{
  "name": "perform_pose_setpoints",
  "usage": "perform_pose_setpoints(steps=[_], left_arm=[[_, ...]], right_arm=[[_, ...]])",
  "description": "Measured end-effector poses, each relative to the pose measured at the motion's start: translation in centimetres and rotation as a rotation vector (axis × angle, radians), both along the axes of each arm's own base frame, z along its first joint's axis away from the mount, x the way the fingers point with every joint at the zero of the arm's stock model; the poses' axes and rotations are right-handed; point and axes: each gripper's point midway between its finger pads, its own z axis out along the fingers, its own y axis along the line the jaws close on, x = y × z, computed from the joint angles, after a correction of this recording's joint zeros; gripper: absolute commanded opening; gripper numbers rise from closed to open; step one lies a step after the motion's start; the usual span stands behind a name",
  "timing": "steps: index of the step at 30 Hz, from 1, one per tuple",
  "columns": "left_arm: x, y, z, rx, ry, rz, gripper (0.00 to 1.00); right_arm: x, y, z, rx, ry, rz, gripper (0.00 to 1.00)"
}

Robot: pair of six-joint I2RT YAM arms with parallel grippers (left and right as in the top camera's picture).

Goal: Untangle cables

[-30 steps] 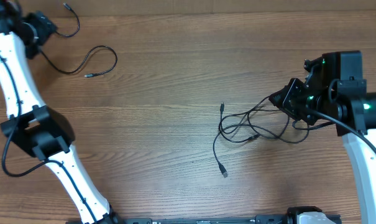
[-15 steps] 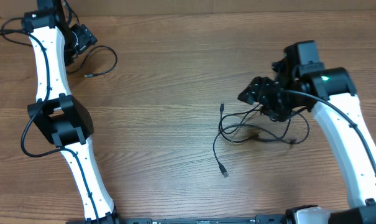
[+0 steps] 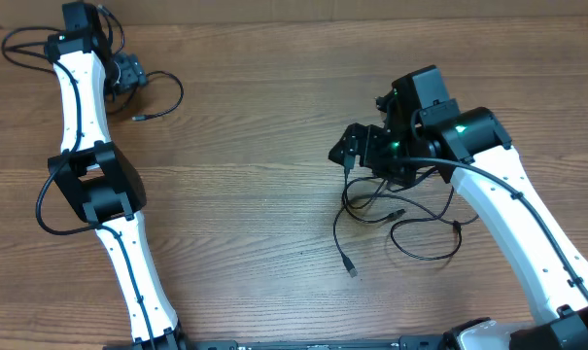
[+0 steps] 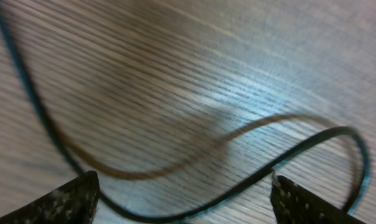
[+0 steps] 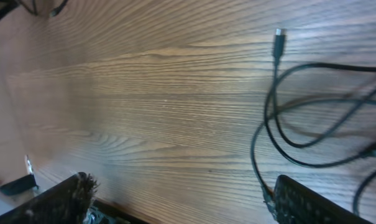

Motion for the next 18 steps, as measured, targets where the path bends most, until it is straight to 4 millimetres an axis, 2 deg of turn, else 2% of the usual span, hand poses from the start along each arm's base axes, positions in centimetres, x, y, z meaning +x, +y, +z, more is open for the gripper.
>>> perform_pose_setpoints(steps=[3,6,7,8,9,12,13,18], left_arm=[[-0.2,-0.2,-1.6,-0.018,0.024,-0.038,0.9],[-0.1,-0.4,-3.2,-0.03,0.041,-0.061,0.76],[-0.1,-0.2,-3.5,-0.021,0.044,-0.066,0.64],[0.0,-0.2,-3.6,-0.02,0.041,-0.072,0.47],[0.1,-0.3,-3.5,-0.022,0.035,-0.077,0.36],[0.7,-0.1,-3.3,-0.023,0.008,-0.062,0.11],[0.8,0.2,-3.3,-0.023,0.0,-0.048,0.06],[2.0,1.0,-2.1,-0.062,-0.076,0.06,0.04]], right_arm=[[-0.1,0.7,0.1,0.005,-0.012,0.019,0.95],[-0.3,1.0,0.1,0.005,-0.013,0.03,0.95],[-0.4,1.1,0.1,0.005,-0.012,0.032,0.95],[-0.4,1.1,0.1,0.005,-0.011,0.033,0.95],[-0.4,1.1,0.1,0.004,-0.011,0.033,0.95],[-0.4,1.1,0.1,0.005,-0.012,0.033,0.96],[-0.4,1.1,0.1,0.005,-0.011,0.033,0.96],[-0.3,1.1,0.1,0.006,-0.016,0.033,0.96]])
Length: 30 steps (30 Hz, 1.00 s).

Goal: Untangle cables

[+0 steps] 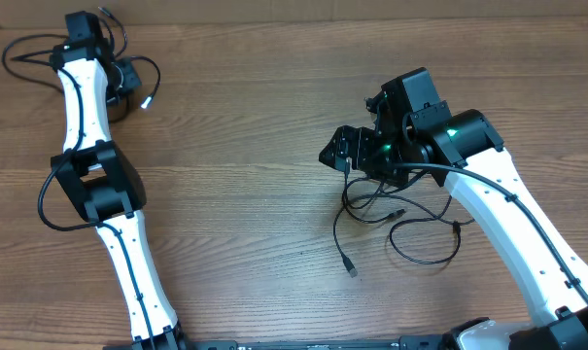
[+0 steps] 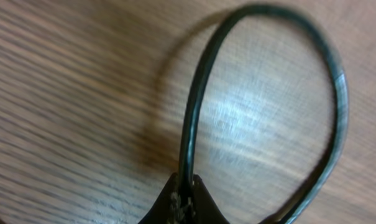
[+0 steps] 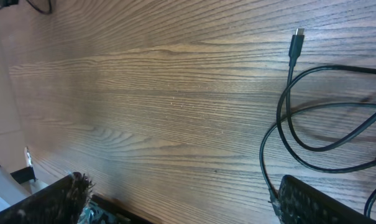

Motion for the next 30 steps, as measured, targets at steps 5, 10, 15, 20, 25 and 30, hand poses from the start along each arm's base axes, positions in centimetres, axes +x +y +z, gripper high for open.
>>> perform_pose_setpoints(steps=[5,10,15,20,25,30], left_arm=[[1.9,1.7,4.2,-0.046,-0.145,0.114,0.05],[3.0,3.7,8.8,-0.07,-0.277,0.209,0.05],[2.4,5.1,8.9,-0.075,-0.278,0.244,0.6],[2.0,5.1,8.0,-0.091,-0.251,0.251,0.95],[2.1,3.2,7.1,-0.187,-0.239,0.194,0.93],[3.8,-0.6,9.6,-0.357,-0.346,0.004,1.0]], right_arm=[[0.0,0.0,0.0,0.0,0.0,0.0,0.96],[-0.1,0.0,0.0,-0.001,0.004,0.0,0.96],[-0.1,-0.1,-0.1,-0.002,0.007,0.0,0.96],[-0.1,-0.1,-0.1,-0.002,0.007,0.0,0.96],[-0.1,-0.1,-0.1,-0.003,0.006,0.0,1.0],[0.0,-0.2,-0.2,-0.011,0.005,-0.004,1.0]])
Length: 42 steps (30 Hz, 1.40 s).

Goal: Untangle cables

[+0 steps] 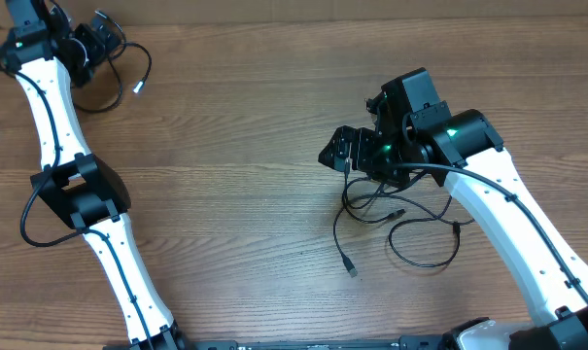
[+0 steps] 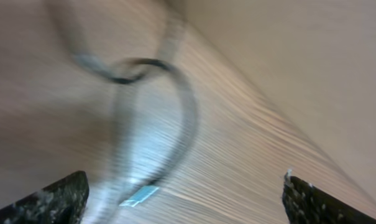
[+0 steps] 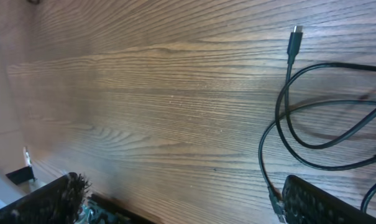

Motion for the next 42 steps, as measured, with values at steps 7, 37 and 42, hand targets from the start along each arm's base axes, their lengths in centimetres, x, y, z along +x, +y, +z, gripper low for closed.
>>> perform_pose_setpoints(steps=[7,37,42], left_arm=[[-1.6,-8.4,5.5,-0.327,-0.128,-0.327,1.0],[-22.1,-48.6,-1.7,0.074,0.312,-1.351,0.91],[-24.5,-51.3,-2.0,0.131,0.317,-1.424,1.0]], right_arm=[[1.3,-2.1,-1.3,-0.116,-0.009,-0.109,1.0],[0.8,-25.6,-3.2,-0.258,0.25,-0.903,1.0],[0.7,-25.6,-3.2,-0.259,0.251,-0.904,1.0]])
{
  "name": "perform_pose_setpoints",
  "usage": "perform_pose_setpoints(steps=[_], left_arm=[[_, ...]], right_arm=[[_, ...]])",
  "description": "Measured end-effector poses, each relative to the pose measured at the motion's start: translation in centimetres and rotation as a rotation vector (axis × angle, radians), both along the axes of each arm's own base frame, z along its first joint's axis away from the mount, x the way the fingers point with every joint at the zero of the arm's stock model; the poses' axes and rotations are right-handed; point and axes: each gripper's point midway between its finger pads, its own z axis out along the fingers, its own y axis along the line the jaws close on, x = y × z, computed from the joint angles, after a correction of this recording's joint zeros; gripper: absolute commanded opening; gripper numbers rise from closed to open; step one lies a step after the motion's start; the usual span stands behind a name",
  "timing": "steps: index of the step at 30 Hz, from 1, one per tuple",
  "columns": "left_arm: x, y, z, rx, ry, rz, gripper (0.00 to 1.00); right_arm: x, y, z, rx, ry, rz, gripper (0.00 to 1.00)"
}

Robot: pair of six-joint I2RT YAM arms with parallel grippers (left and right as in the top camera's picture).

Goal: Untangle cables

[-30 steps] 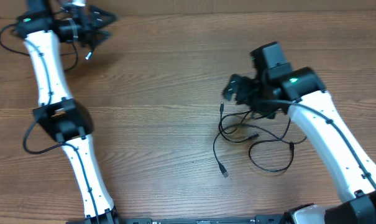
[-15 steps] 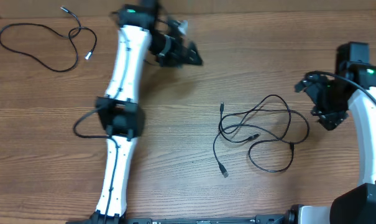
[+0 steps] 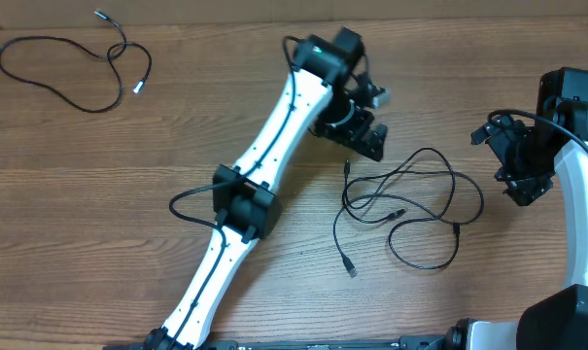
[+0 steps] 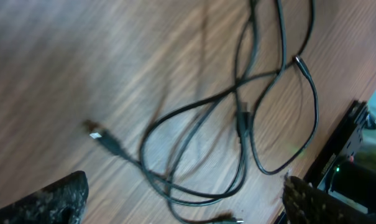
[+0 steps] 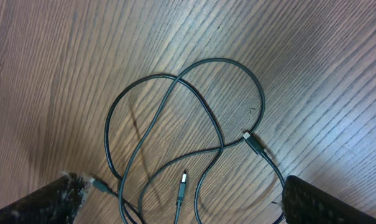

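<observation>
A tangle of thin black cables (image 3: 402, 209) lies right of the table's middle, its loops crossing each other and several plug ends sticking out. One separate black cable (image 3: 75, 70) lies spread out alone at the far left corner. My left gripper (image 3: 362, 144) is open just up-left of the tangle; its wrist view shows the crossing loops (image 4: 237, 118) below the open gripper (image 4: 181, 186). My right gripper (image 3: 513, 171) is open to the right of the tangle, and the cable loops (image 5: 181, 118) lie under it (image 5: 181, 183), untouched.
The wooden table (image 3: 225, 126) ends at a pale back edge (image 3: 225, 24). My long white left arm (image 3: 274, 126) slants across the table's middle from the front. A dark stand (image 4: 355, 143) shows past the table edge in the left wrist view.
My left gripper has gone from the far left corner to the middle, beside the tangle. My right gripper has left its place over the tangle for the right side. The single cable stays at the corner.
My left gripper was open over a cable at the far left, then shut on a loop of it, then open again nearer the corner. That cable now lies spread out alone there. My right gripper stayed open over the tangle, which has kept its shape.
</observation>
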Motion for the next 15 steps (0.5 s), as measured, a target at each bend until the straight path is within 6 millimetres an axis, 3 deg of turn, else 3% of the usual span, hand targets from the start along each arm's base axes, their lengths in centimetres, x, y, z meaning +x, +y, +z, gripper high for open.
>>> perform_pose_setpoints(steps=[2,7,15], left_arm=[[-0.8,-0.8,-0.1,0.007,-0.005,-0.023,1.0],[-2.0,-2.0,-0.2,0.019,-0.012,-0.057,0.86],[-3.4,-1.8,-2.3,0.083,0.067,-0.05,0.75]], right_arm=[[0.0,0.0,0.0,0.0,-0.001,0.0,1.0],[0.0,0.0,0.0,0.0,0.0,0.0,1.0],[0.0,0.0,0.0,0.0,0.0,0.0,1.0]])
